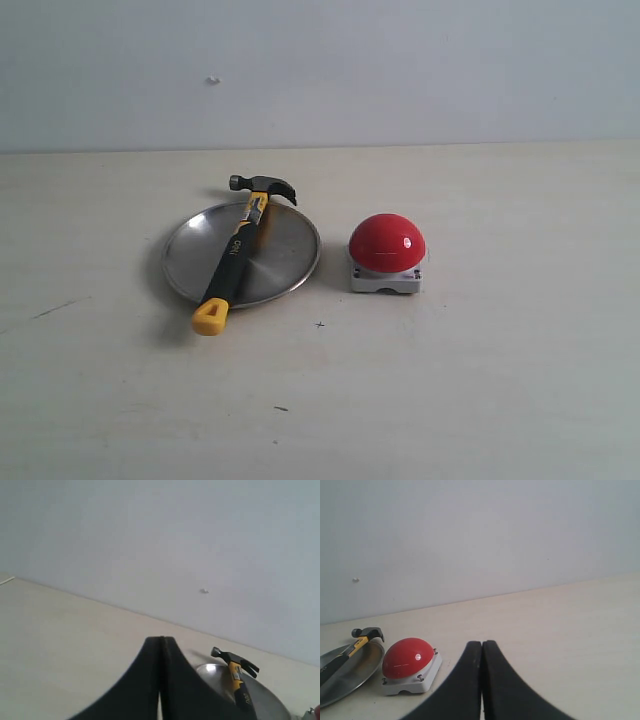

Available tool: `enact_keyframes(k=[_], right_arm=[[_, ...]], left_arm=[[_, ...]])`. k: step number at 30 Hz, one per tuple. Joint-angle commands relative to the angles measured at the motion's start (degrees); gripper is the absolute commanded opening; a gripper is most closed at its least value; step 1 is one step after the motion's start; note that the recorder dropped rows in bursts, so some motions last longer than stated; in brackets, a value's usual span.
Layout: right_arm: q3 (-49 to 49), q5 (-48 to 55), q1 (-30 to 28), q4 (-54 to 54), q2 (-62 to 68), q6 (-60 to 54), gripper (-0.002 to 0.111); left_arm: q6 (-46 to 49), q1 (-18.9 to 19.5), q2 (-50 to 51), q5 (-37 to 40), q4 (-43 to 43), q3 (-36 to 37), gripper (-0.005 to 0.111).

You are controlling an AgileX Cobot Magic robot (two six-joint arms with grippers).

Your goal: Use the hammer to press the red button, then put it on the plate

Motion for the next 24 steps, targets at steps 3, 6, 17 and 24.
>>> enact_keyframes(k=[3, 6, 17, 24], right_arm=[[0.3, -0.9, -0.4, 0.1, -0.4, -0.1, 0.000], [0.3, -0.9, -0.4, 0.1, -0.4, -0.1, 0.000], [0.3, -0.9, -0.4, 0.1, -0.4, -0.1, 0.000], [0.3, -0.9, -0.4, 0.1, -0.4, -0.1, 0.000]], left_arm=[[-2.4, 0.0, 0.2, -1.6, 14.2, 0.4, 0.000], [-6.4, 0.0, 0.2, -2.3, 23.3, 0.4, 0.000], [-7.4, 0.0, 0.2, -3.1, 25.8, 0.4, 0.000], [-7.4, 0.0, 0.2, -3.1, 25.8, 0.4, 0.000]])
